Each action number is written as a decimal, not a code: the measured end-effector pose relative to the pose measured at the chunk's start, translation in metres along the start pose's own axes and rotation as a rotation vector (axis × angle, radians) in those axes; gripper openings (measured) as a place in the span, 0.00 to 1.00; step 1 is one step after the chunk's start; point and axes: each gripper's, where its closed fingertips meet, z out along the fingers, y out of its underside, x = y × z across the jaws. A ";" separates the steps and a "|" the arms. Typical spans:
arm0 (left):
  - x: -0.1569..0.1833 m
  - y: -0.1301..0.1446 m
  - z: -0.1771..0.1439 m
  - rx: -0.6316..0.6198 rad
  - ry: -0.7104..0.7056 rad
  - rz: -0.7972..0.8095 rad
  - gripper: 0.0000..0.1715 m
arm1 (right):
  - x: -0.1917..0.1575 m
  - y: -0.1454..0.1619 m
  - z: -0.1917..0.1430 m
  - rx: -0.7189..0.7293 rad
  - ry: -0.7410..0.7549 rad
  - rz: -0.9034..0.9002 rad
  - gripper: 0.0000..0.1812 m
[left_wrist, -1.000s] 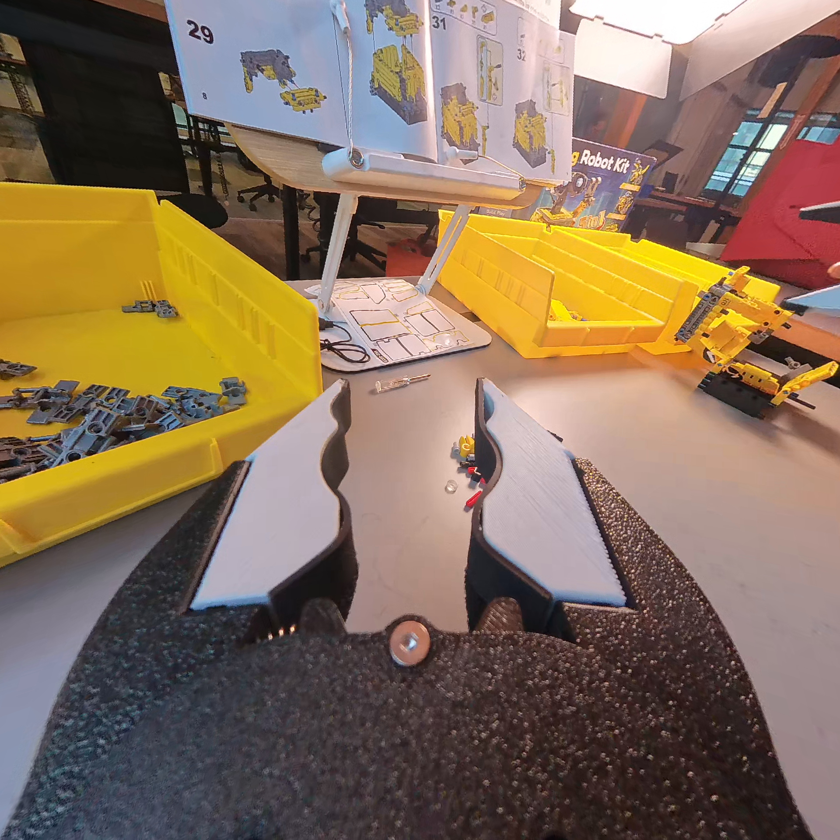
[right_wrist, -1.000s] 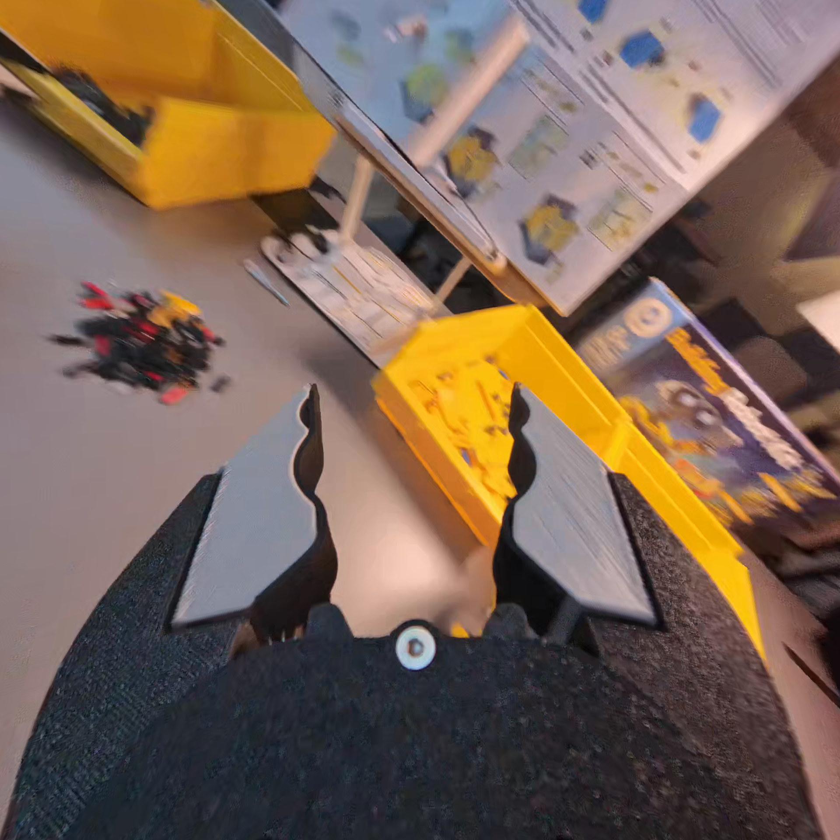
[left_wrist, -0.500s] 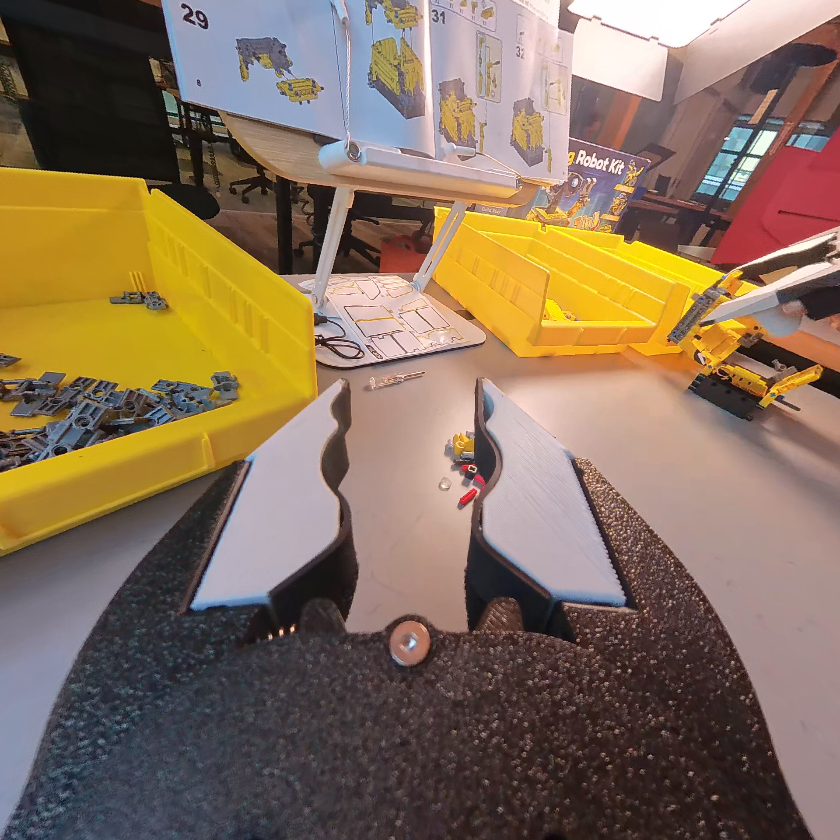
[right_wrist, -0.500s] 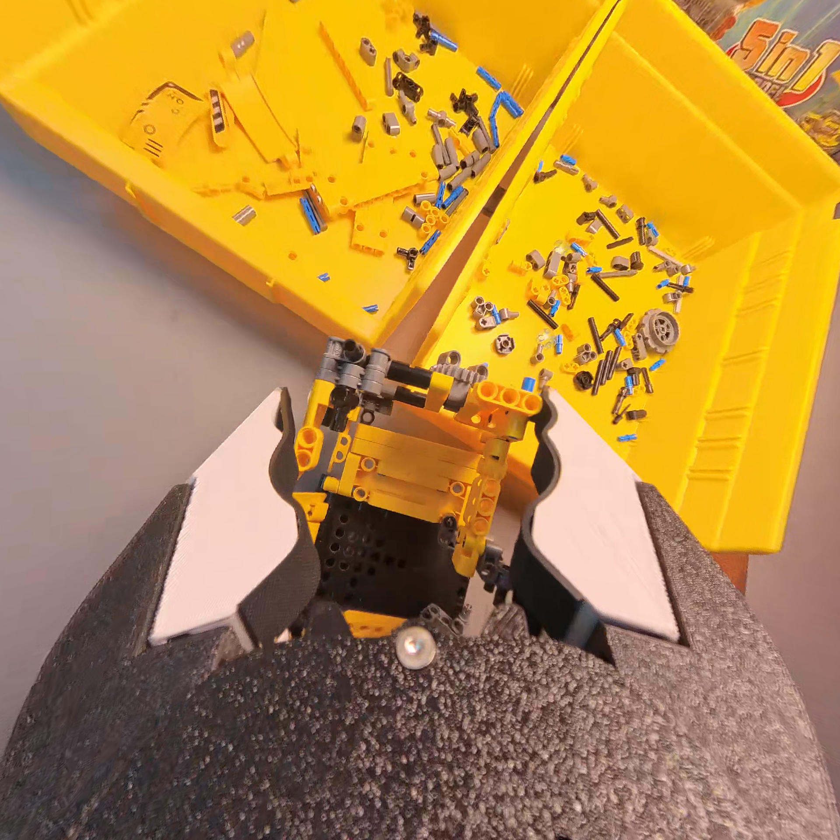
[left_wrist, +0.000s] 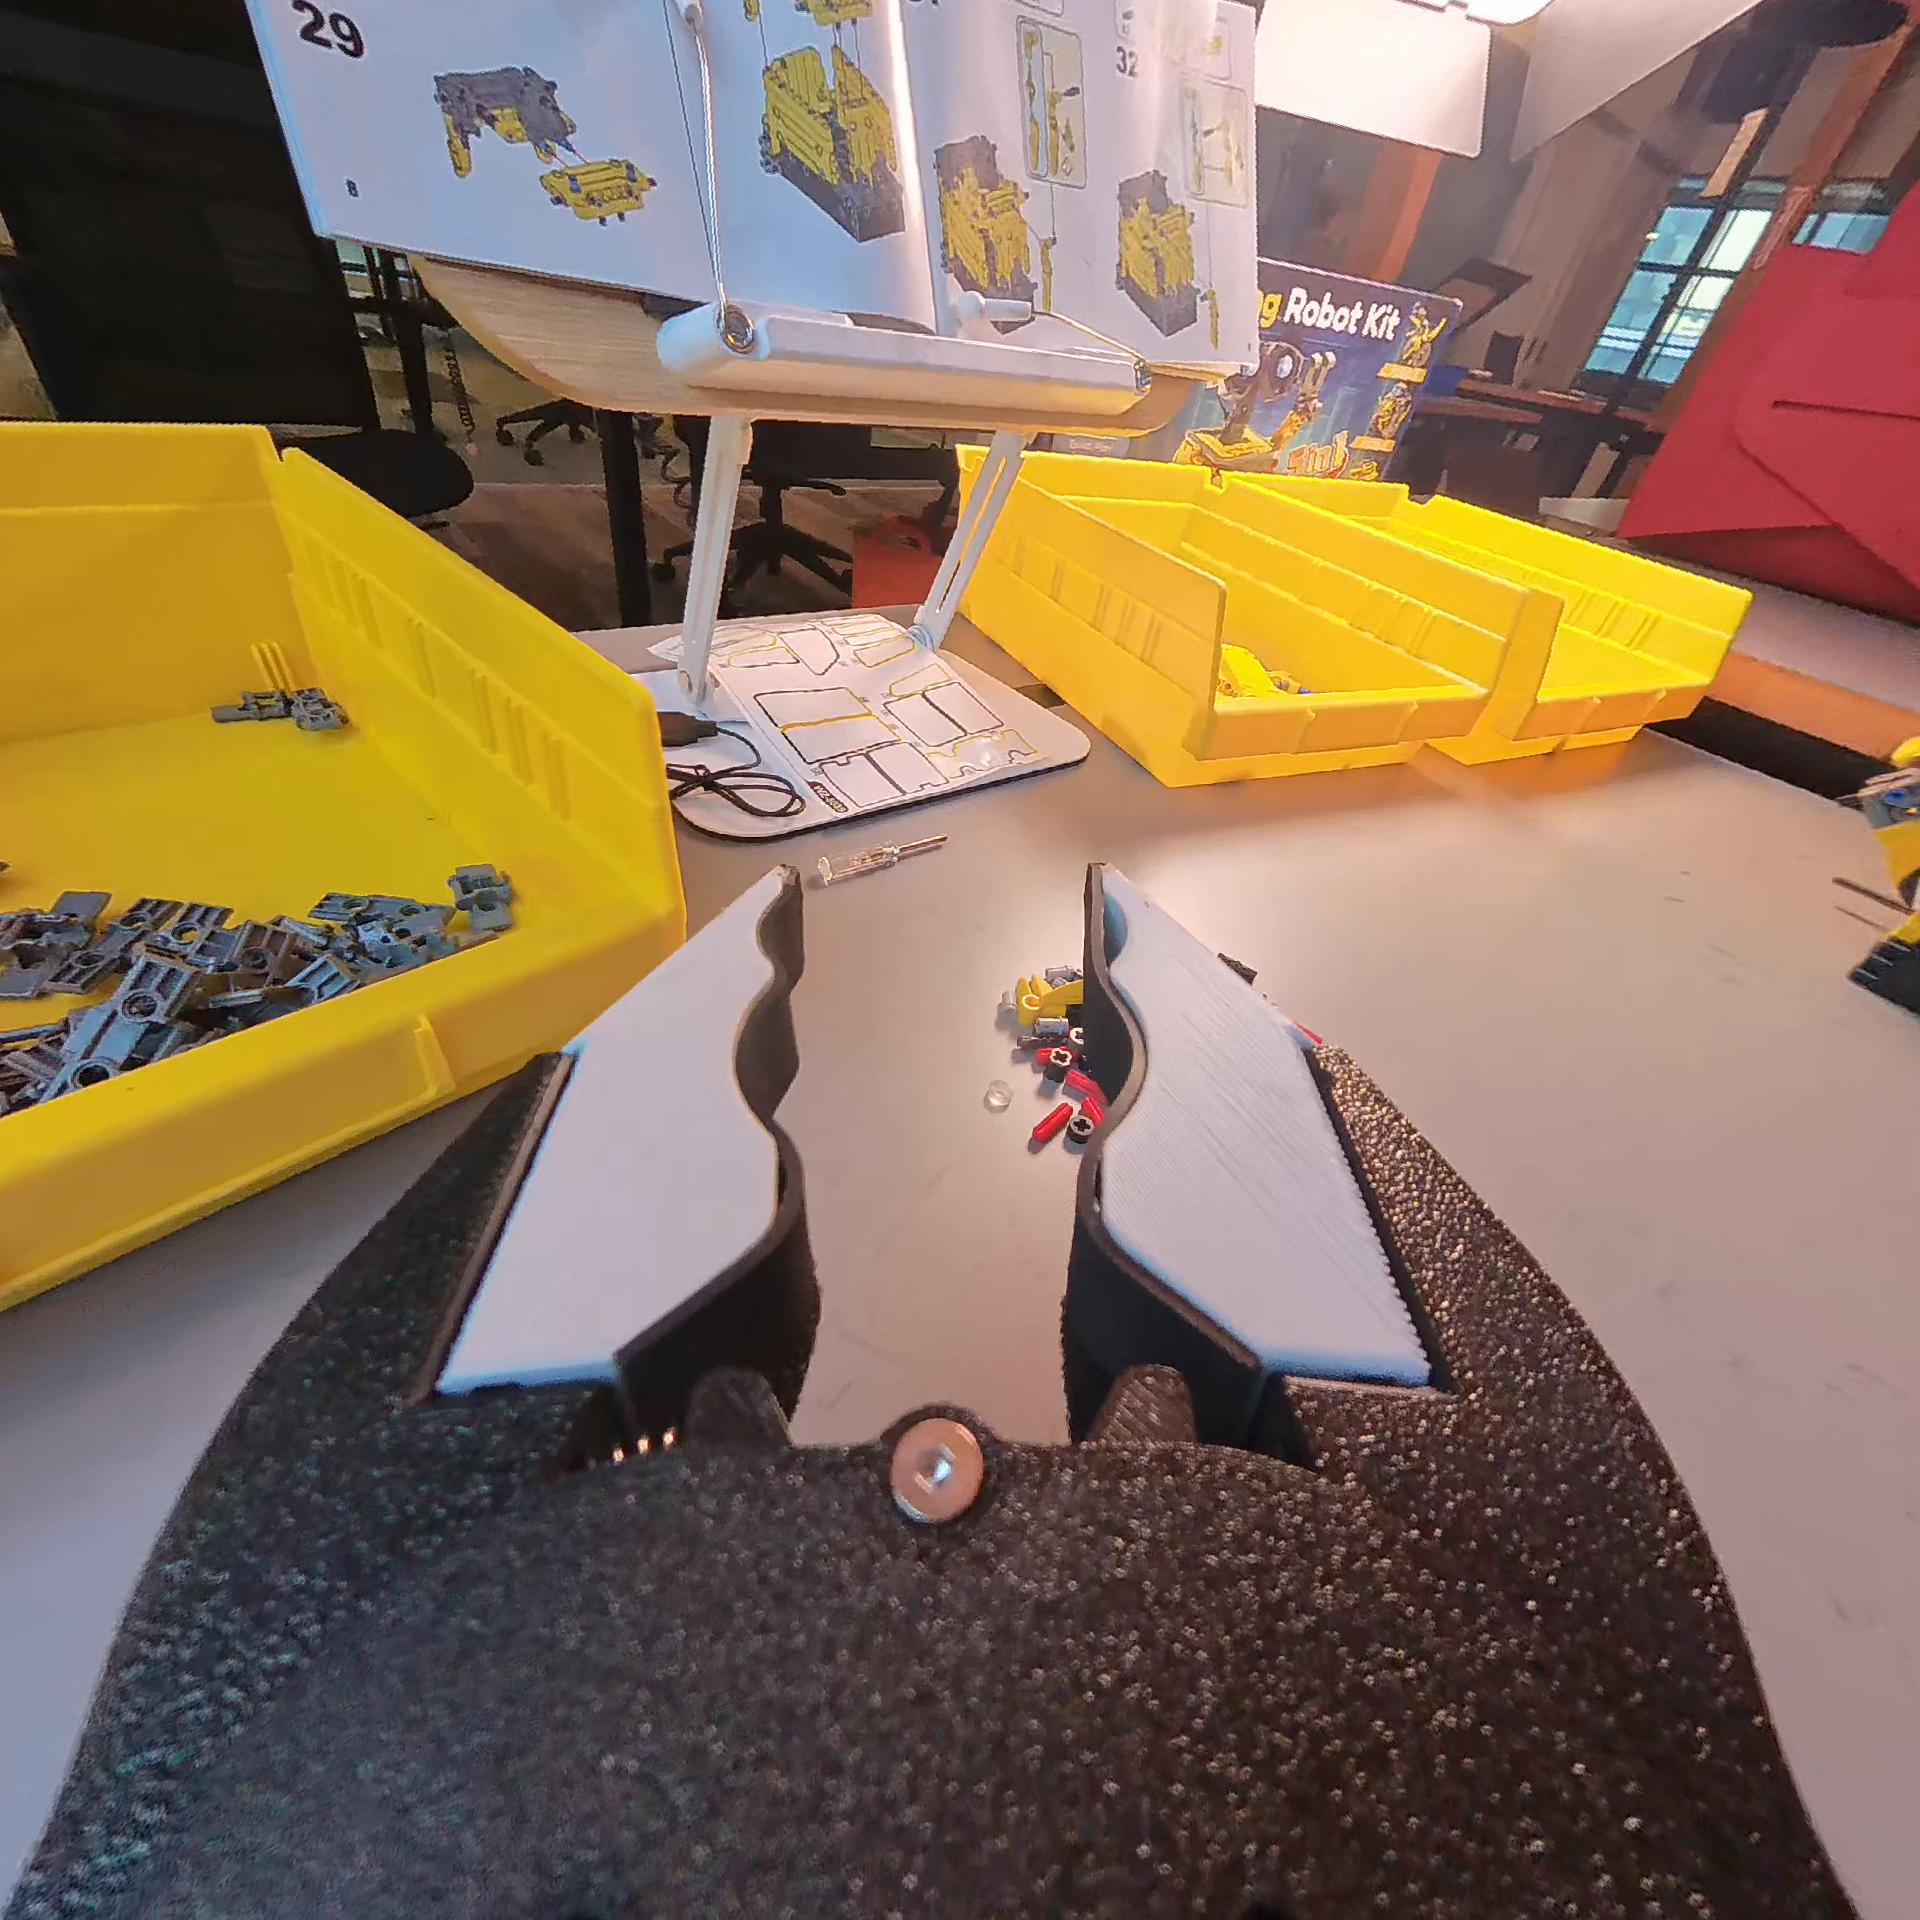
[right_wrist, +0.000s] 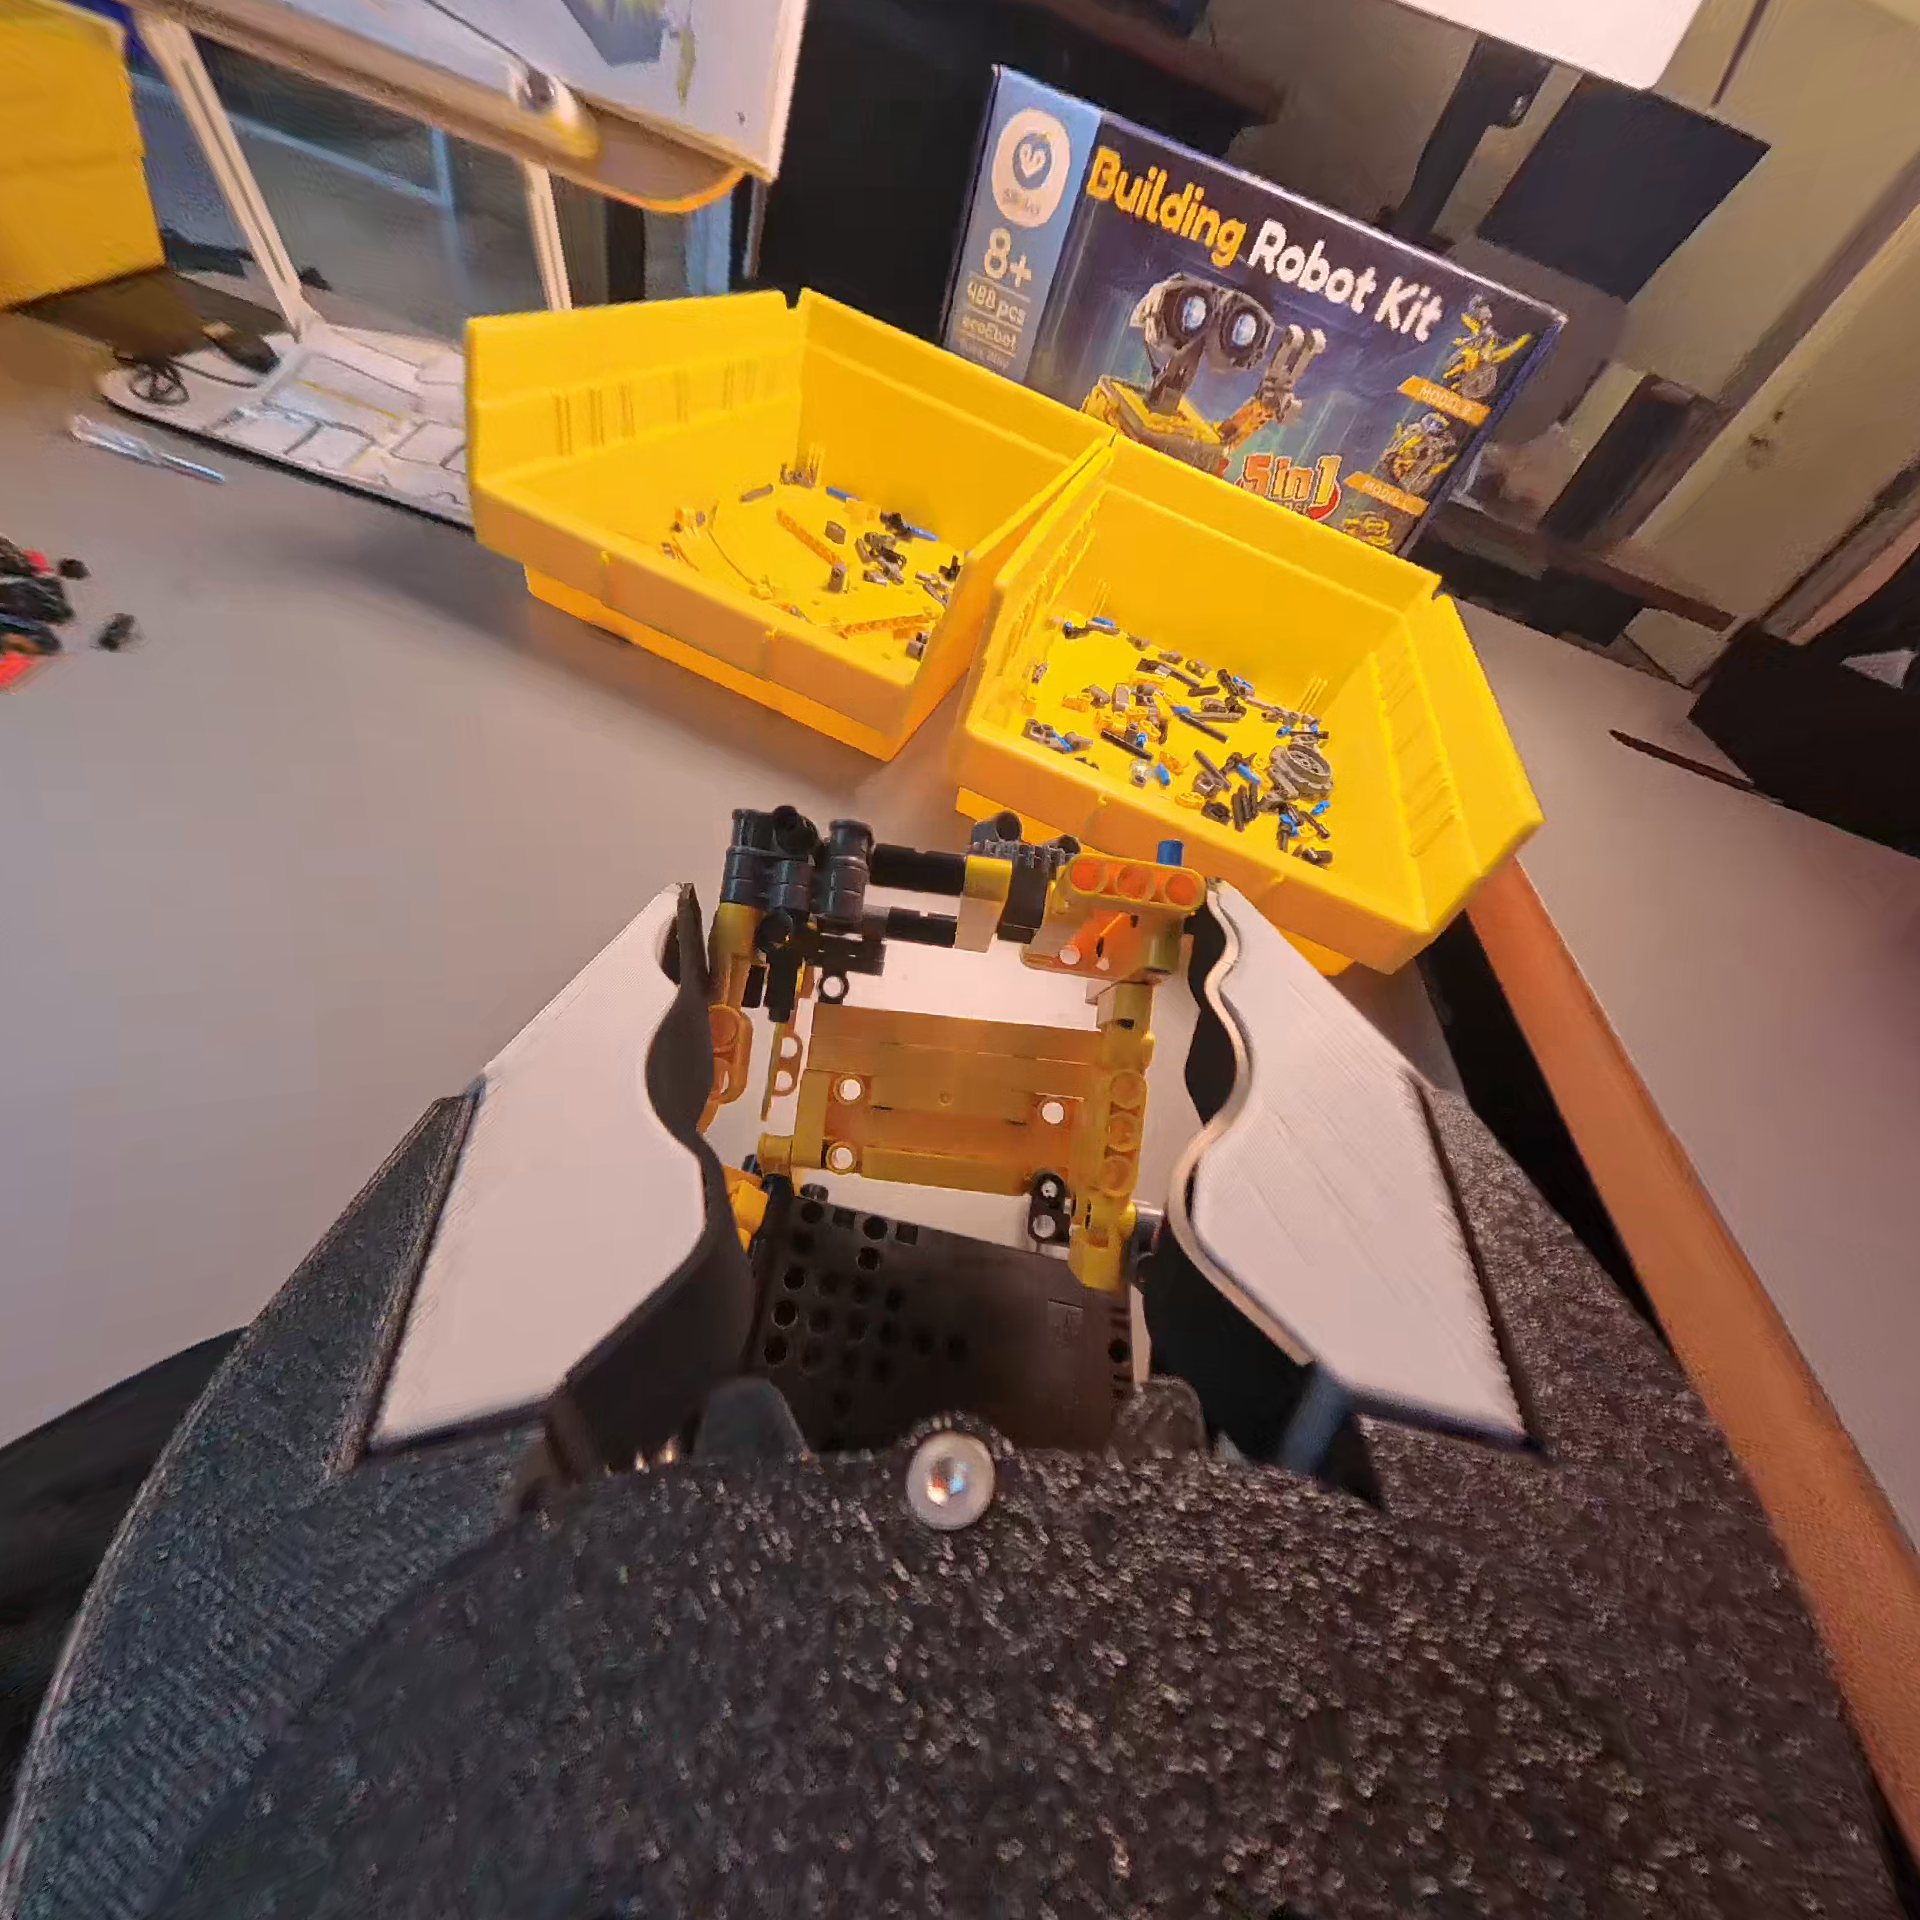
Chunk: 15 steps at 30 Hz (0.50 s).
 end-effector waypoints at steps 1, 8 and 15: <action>0.001 0.000 0.000 -0.002 0.000 0.005 0.31 | -0.002 0.001 -0.006 0.028 0.005 0.013 0.51; 0.007 0.001 0.000 -0.004 0.008 0.030 0.31 | -0.032 -0.022 -0.015 0.195 -0.053 -0.075 0.48; 0.065 -0.003 -0.001 0.008 0.244 0.125 0.37 | -0.109 -0.087 0.001 0.397 -0.351 -0.036 0.47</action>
